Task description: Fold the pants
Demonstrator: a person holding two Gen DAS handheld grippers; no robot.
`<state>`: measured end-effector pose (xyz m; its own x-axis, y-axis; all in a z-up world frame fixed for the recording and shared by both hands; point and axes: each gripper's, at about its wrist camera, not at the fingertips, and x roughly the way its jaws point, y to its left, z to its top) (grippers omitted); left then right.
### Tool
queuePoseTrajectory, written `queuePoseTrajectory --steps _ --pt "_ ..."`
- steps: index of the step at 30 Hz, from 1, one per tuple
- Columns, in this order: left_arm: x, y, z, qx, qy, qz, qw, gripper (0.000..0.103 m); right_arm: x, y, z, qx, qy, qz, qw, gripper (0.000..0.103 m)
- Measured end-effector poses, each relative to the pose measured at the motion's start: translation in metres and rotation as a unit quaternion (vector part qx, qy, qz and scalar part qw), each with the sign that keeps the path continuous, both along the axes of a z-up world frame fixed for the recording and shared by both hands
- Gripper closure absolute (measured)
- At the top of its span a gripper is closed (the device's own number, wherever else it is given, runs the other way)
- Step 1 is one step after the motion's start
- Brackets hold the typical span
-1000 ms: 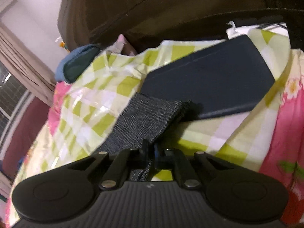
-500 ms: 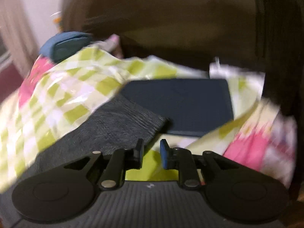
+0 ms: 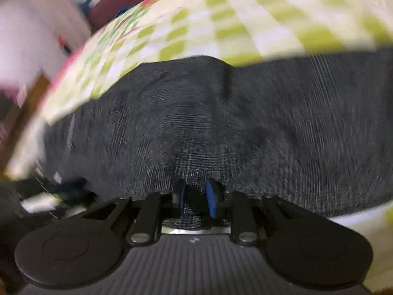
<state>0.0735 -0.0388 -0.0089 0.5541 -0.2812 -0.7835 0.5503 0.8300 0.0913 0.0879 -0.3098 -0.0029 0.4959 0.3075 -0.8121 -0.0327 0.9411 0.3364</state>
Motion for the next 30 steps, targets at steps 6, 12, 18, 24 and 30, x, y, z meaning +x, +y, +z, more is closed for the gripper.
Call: queuePoseTrajectory --steps 6,12,18,24,30 --pt "0.003 0.070 0.016 -0.046 -0.045 0.096 0.9932 0.061 0.018 0.088 0.048 -0.033 -0.080 0.118 0.989 0.082" --pt "0.023 0.118 0.024 -0.086 -0.086 0.179 0.9763 0.059 0.089 0.207 0.050 -0.028 -0.116 0.232 0.965 0.066" --pt "0.041 0.138 -0.011 -0.083 -0.067 0.201 0.9737 0.058 0.149 0.302 0.013 -0.098 -0.095 0.331 0.934 0.055" --pt "0.041 0.143 -0.013 -0.071 -0.083 0.205 0.9726 0.057 0.165 0.323 -0.010 -0.081 -0.073 0.322 0.940 0.053" --pt "0.024 0.173 -0.001 -0.087 -0.083 0.253 0.9600 0.057 0.159 0.370 0.000 -0.063 -0.075 0.346 0.933 0.063"
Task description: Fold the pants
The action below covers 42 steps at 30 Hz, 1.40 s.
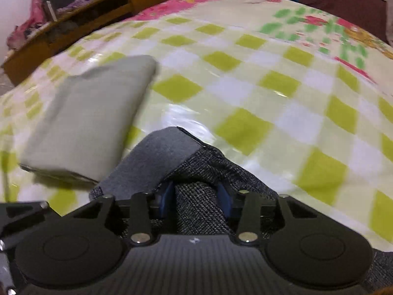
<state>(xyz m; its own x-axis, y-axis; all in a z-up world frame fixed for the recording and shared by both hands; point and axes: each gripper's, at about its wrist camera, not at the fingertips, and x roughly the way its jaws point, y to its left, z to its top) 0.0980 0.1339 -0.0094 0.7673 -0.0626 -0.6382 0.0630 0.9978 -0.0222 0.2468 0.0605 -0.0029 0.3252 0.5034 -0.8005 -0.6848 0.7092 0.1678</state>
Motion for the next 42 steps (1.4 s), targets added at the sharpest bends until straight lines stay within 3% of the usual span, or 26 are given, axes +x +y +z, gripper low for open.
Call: queuePoseTrajectory --steps 6,11,13,16,18,21,22,25,27,29,31,35,37,42 --pt "-0.011 0.038 -0.003 0.008 0.027 0.076 0.9967 0.057 -0.025 0.058 -0.001 0.032 -0.010 0.044 0.998 0.064" --pt "-0.024 0.046 -0.001 0.027 0.033 0.086 0.9954 0.057 -0.035 0.069 0.004 0.046 -0.016 0.035 0.998 0.062" --pt "-0.027 0.036 0.002 0.048 0.028 0.081 0.9952 0.057 -0.035 0.041 0.020 0.097 -0.005 0.002 0.995 0.063" --pt "-0.032 0.021 0.007 0.063 0.021 0.065 0.9957 0.057 -0.048 -0.024 0.046 0.152 -0.025 -0.056 0.986 0.062" --pt "-0.040 0.003 0.015 0.069 0.007 0.045 0.9965 0.057 -0.060 -0.080 0.054 0.168 -0.028 -0.104 0.980 0.061" --pt "-0.044 -0.034 0.025 0.082 -0.012 -0.003 0.9966 0.057 -0.079 -0.179 0.054 0.147 -0.034 -0.207 0.967 0.061" --pt "-0.044 -0.046 0.027 0.083 -0.015 -0.020 0.9962 0.057 -0.088 -0.211 0.053 0.134 -0.039 -0.245 0.959 0.061" --pt "-0.039 -0.095 0.026 0.086 -0.014 -0.086 0.9925 0.057 -0.121 -0.319 0.047 0.104 -0.047 -0.370 0.922 0.060" --pt "-0.032 -0.130 0.025 0.088 -0.011 -0.132 0.9873 0.057 -0.151 -0.389 0.044 0.095 -0.054 -0.458 0.882 0.059" --pt "-0.030 -0.171 0.021 0.093 -0.007 -0.177 0.9798 0.057 -0.182 -0.455 0.038 0.104 -0.053 -0.540 0.833 0.059" --pt "-0.030 -0.211 0.019 0.094 0.002 -0.217 0.9715 0.057 -0.207 -0.504 0.029 0.118 -0.045 -0.597 0.792 0.059" --pt "-0.029 -0.275 0.008 0.104 0.020 -0.289 0.9516 0.057 -0.233 -0.568 0.006 0.152 -0.021 -0.669 0.727 0.059" --pt "-0.029 -0.300 0.003 0.111 0.034 -0.311 0.9433 0.057 -0.238 -0.586 -0.008 0.190 -0.006 -0.676 0.712 0.061" --pt "-0.036 -0.324 -0.001 0.132 0.042 -0.327 0.9348 0.057 -0.226 -0.599 -0.019 0.220 -0.030 -0.676 0.703 0.060"
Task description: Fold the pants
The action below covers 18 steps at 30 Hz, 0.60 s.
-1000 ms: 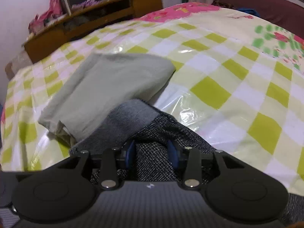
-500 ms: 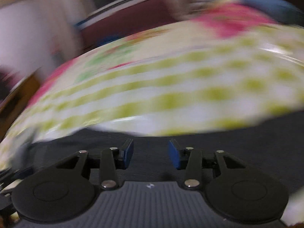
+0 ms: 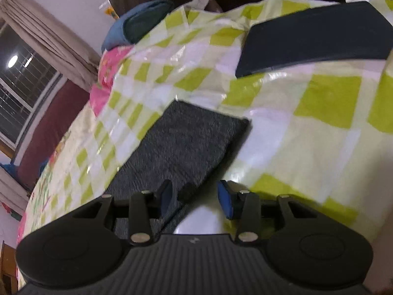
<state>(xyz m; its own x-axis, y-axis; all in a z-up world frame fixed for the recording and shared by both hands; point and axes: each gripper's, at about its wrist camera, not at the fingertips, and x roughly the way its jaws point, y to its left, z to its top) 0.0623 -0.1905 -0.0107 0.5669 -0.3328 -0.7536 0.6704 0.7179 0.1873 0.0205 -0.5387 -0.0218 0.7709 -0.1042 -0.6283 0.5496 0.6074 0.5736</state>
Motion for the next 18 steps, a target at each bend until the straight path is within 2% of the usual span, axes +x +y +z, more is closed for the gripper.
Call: queuePoseTrajectory --steps 6,10,12,13,14,16,18 --pt "0.002 -0.008 -0.003 0.015 -0.004 -0.005 0.9999 0.057 0.009 -0.014 -0.013 0.016 -0.027 0.002 0.999 0.051" --pt "0.003 -0.010 -0.005 0.018 -0.008 -0.006 0.9998 0.057 0.010 -0.024 -0.022 0.053 -0.056 -0.024 0.997 0.051" --pt "0.004 -0.010 -0.003 0.013 -0.010 -0.006 0.9999 0.057 0.013 -0.027 -0.023 0.067 -0.057 -0.030 0.996 0.057" --pt "0.004 -0.009 -0.002 0.008 -0.010 -0.004 0.9999 0.057 0.014 -0.027 -0.021 0.069 -0.051 -0.031 0.996 0.074" --pt "0.005 -0.009 0.000 0.001 -0.010 -0.003 0.9999 0.057 0.013 -0.027 -0.021 0.076 -0.047 -0.029 0.996 0.095" --pt "0.007 -0.010 0.001 -0.012 -0.001 -0.009 0.9999 0.057 0.005 -0.028 -0.018 0.087 -0.071 -0.028 0.993 0.095" --pt "0.008 -0.017 -0.005 -0.008 0.014 -0.019 0.9997 0.056 0.006 -0.027 -0.019 0.080 -0.063 -0.028 0.994 0.095"
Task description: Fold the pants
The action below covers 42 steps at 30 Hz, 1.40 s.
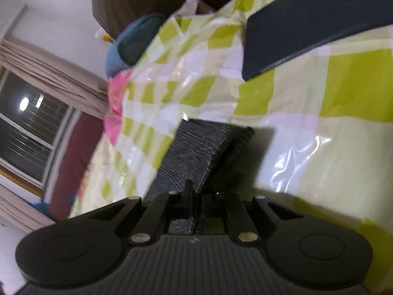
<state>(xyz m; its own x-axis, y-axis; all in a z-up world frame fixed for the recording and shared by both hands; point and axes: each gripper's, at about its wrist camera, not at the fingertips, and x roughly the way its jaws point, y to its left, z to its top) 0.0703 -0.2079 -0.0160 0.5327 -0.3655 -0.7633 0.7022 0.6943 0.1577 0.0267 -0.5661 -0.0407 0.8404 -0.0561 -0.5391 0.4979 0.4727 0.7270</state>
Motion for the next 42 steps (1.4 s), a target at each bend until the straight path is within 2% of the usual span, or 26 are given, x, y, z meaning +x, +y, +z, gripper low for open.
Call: queuePoseTrajectory --steps 2,4,6,11,14,17,20,22,24,26,28,29,32,34,36,38,39,42 --pt "-0.003 -0.007 -0.005 0.005 -0.008 -0.010 0.9999 0.056 0.005 -0.002 -0.003 0.009 0.024 0.000 1.000 0.096" --pt "-0.005 -0.010 -0.003 0.000 -0.005 -0.024 0.9997 0.056 -0.001 -0.003 0.008 0.017 -0.009 0.000 1.000 0.096" --pt "-0.004 -0.012 -0.003 -0.008 0.009 -0.034 0.9993 0.056 -0.007 0.001 0.026 0.000 -0.033 0.003 0.999 0.096" --pt "-0.007 -0.005 0.002 -0.034 0.009 -0.028 0.9990 0.056 -0.008 0.013 0.055 -0.040 -0.030 0.006 0.999 0.096" --pt "-0.009 0.018 0.009 -0.057 0.010 -0.003 0.9983 0.056 -0.004 0.034 0.076 -0.091 -0.026 0.026 0.995 0.096" --pt "-0.012 0.050 0.014 -0.062 0.002 0.022 0.9978 0.056 0.011 0.073 0.106 -0.153 -0.037 0.076 0.985 0.096" --pt "-0.017 0.090 0.021 -0.065 -0.006 0.057 0.9962 0.055 0.035 0.131 0.137 -0.226 -0.052 0.149 0.961 0.096" --pt "-0.018 0.116 0.024 -0.067 -0.014 0.082 0.9943 0.051 0.055 0.182 0.152 -0.267 -0.063 0.212 0.938 0.096" --pt "-0.019 0.149 0.028 -0.060 -0.030 0.120 0.9905 0.049 0.072 0.235 0.160 -0.275 -0.075 0.279 0.917 0.096" --pt "-0.019 0.181 0.030 -0.056 -0.037 0.158 0.9852 0.049 0.086 0.290 0.162 -0.285 -0.082 0.344 0.891 0.096" --pt "-0.018 0.213 0.031 -0.051 -0.041 0.198 0.9781 0.049 0.093 0.354 0.160 -0.303 -0.086 0.410 0.856 0.096" --pt "-0.018 0.230 0.030 -0.047 -0.040 0.218 0.9740 0.049 0.097 0.388 0.155 -0.303 -0.089 0.444 0.839 0.096" --pt "-0.021 0.272 0.023 -0.046 -0.025 0.260 0.9641 0.049 0.106 0.474 0.132 -0.289 -0.078 0.521 0.799 0.096" --pt "-0.022 0.295 0.015 -0.047 -0.012 0.290 0.9557 0.049 0.107 0.522 0.107 -0.306 -0.063 0.554 0.772 0.096" --pt "-0.024 0.311 0.010 -0.066 -0.002 0.305 0.9500 0.049 0.105 0.555 0.079 -0.309 -0.030 0.580 0.753 0.096" --pt "-0.028 0.322 0.011 -0.095 -0.001 0.304 0.9478 0.048 0.097 0.575 0.060 -0.337 -0.010 0.598 0.727 0.095" --pt "-0.028 0.323 0.012 -0.099 -0.004 0.304 0.9476 0.047 0.092 0.580 0.055 -0.346 -0.003 0.602 0.719 0.095" --pt "-0.028 0.330 0.010 -0.107 -0.006 0.313 0.9436 0.047 0.091 0.577 0.057 -0.357 0.006 0.594 0.721 0.095"
